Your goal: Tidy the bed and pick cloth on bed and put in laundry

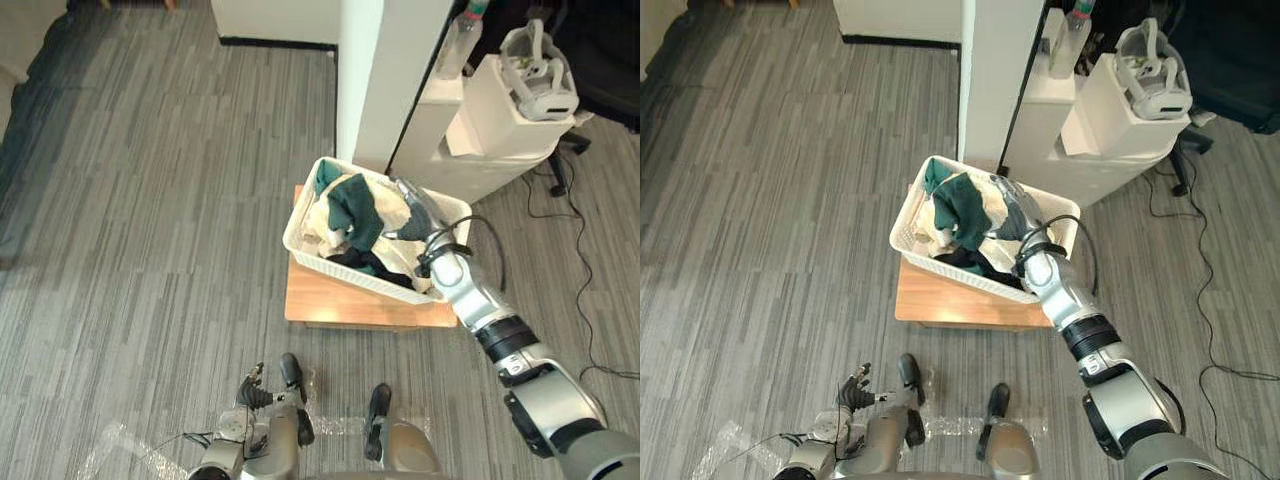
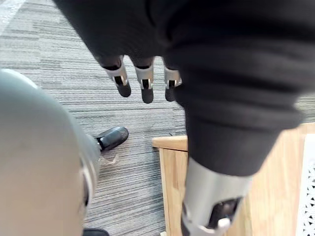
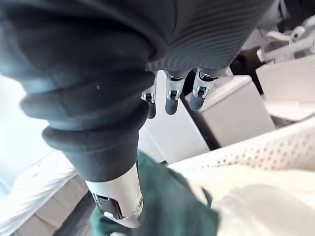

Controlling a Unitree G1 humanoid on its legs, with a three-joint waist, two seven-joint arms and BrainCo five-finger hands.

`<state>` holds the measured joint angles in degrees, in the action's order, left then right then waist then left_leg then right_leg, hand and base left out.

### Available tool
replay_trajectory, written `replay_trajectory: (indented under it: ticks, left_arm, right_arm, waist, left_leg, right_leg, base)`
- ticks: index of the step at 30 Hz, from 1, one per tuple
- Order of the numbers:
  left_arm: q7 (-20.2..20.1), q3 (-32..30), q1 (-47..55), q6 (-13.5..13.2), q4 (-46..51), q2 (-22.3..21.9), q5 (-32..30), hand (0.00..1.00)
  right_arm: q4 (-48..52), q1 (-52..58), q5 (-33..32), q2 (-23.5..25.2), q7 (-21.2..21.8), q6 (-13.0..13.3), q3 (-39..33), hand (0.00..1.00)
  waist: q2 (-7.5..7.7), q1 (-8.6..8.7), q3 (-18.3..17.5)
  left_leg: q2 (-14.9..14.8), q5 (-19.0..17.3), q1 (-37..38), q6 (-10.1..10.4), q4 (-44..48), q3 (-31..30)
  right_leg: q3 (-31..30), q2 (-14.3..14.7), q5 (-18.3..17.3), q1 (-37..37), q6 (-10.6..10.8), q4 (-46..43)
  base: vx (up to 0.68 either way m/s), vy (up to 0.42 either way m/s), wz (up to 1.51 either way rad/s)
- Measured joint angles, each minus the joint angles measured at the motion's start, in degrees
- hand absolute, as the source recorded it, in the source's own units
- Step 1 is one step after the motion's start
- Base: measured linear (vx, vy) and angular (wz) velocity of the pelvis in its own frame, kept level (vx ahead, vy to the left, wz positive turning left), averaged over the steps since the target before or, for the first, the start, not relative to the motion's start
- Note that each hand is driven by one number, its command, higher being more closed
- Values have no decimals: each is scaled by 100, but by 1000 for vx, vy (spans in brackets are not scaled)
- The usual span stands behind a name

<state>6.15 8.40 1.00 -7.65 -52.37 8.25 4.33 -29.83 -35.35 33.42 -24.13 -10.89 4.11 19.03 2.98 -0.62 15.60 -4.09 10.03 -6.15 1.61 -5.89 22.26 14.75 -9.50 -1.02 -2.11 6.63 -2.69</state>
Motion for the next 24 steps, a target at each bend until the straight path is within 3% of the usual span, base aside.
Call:
replay_trajectory:
  ticks: [3,8,13,15,20,24]
  left_arm:
    - [-4,-1,46,8,-21,-16,2,0]
    - [-1,-66,182,46,-69,-20,9,0]
    - [50,-577,291,207,-356,-27,-10,0]
    - [57,-734,333,248,-462,-67,-13,0]
    - [62,-1131,342,295,-674,-342,8,0]
    - [112,-1298,341,402,-684,-360,9,0]
  right_arm:
    - [0,313,68,-214,117,4,-190,0]
    - [-8,1597,-282,-293,111,-5,-1361,0]
    - [-385,2964,-1076,401,84,-166,-2730,0]
    - [-1022,3361,-1514,749,-34,-241,-3168,0]
    - [-2355,3761,-2226,1454,-165,-357,-3716,0]
    - [-2890,3848,-2494,2000,-140,-457,-3737,0]
  waist:
    - [-39,10,-108]
    - [-66,157,-227]
    - [-95,396,-358]
    - [-135,479,-434]
    - [-269,491,-559]
    - [-234,470,-590]
  left_leg:
    - [-8,-15,56,-8,-7,66]
    - [-11,-91,152,-67,-7,115]
    - [11,-168,334,-75,-8,255]
    - [4,-212,480,-34,-9,310]
    - [-31,-284,608,55,-11,309]
    - [-84,-301,693,54,-11,308]
  right_leg:
    - [-77,47,4,20,-9,49]
    - [-116,59,8,114,-18,89]
    - [-269,31,31,217,15,120]
    - [-311,51,28,355,12,194]
    - [-278,97,-48,512,-4,253]
    - [-219,124,-71,643,-9,293]
  base:
    - [-14,-2,-16]
    - [14,-2,-4]
    - [49,-3,-17]
    - [31,-15,-14]
    - [7,-5,-2]
    - [19,-13,7]
